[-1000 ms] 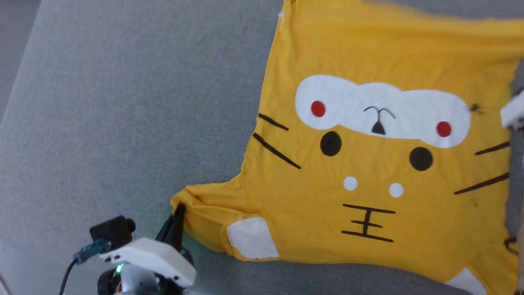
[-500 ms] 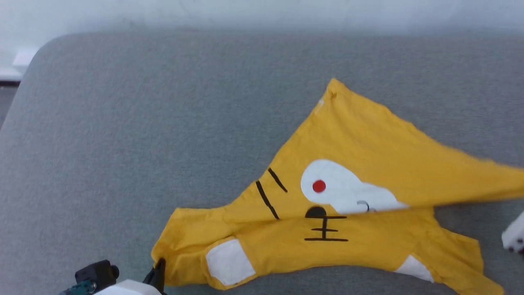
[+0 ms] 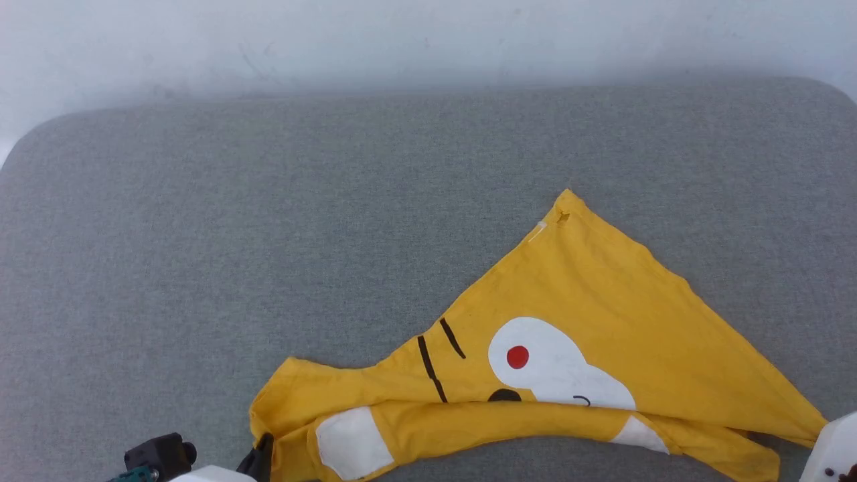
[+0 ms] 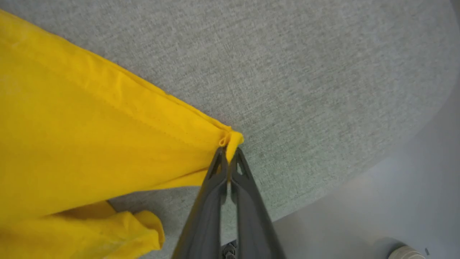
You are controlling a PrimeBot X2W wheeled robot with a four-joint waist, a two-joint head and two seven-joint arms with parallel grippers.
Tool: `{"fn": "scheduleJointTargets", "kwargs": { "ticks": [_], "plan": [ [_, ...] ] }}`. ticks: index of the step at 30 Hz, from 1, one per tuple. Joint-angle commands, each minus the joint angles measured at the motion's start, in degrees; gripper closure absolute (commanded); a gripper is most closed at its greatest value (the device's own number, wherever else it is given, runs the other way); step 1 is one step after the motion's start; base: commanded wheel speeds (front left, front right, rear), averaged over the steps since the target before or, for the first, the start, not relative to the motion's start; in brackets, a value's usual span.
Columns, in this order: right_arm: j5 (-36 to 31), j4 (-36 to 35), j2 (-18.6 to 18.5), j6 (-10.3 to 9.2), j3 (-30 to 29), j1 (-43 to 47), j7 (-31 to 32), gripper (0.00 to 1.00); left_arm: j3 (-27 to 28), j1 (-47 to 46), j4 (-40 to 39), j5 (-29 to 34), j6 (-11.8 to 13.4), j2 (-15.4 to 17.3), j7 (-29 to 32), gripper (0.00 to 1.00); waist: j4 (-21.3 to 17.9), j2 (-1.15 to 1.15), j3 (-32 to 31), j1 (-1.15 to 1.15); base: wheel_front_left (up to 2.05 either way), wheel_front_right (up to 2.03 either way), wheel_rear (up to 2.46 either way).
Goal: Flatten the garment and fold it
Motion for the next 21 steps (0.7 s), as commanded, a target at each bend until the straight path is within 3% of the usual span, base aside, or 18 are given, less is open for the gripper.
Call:
{"fn": "scheduleJointTargets", "kwargs": {
  "ticks": [1, 2, 3, 7, 13, 16, 21],
  "plan": [
    [0.6, -0.4, 0.3, -0.12, 0.2, 0.9, 0.6, 0.97, -0.1, 0.3, -0.2, -0.4, -0.3, 0.4, 0.2, 1.0, 0.3, 0.0, 0.3, 0.01, 0.0, 0.0, 0.0],
    [1.0, -1.1, 0.3, -0.12, 0.5, 1.1, 0.3, 0.61, -0.2, 0.1, -0.2, -0.4, -0.4, 0.3, 0.2, 1.0, 0.5, 0.0, 0.4, 0.01, 0.0, 0.0, 0.0],
    [1.4, -2.0, 0.3, -0.12, 0.9, 1.1, -0.5, 0.0, -0.3, 0.0, -0.1, -0.4, -0.5, 0.3, 0.2, 1.0, 0.7, 0.0, 0.6, 0.01, 0.0, 0.0, 0.0],
    [3.5, -6.2, 0.1, -0.12, 3.3, -0.1, -8.3, 0.0, -0.7, -0.2, 0.3, -0.5, -0.7, 0.2, 0.0, 1.0, 1.5, 0.0, 1.0, 0.01, 0.0, 0.0, 0.0],
    [4.9, -9.5, -4.3, -0.12, 12.4, -4.2, -22.6, 0.0, -1.0, -0.7, 0.5, -0.6, -0.9, 0.3, 0.0, 1.0, 2.6, 0.0, 1.7, 0.01, 0.0, 0.0, 0.0],
    [5.7, -9.1, -6.7, -0.12, 17.7, -8.6, -29.2, 0.0, -1.0, -1.2, 0.3, -0.6, -0.9, 0.4, -0.2, 1.0, 3.0, 0.0, 2.8, 0.01, 0.0, 0.0, 0.0],
    [8.1, -4.9, -9.7, -0.12, 26.6, -15.0, -33.5, 0.0, -1.5, -2.3, 0.4, -0.5, -1.0, 0.1, -0.3, 1.0, 4.2, 0.0, 4.5, 0.01, 0.0, 0.0, 0.0]
  ]
}}
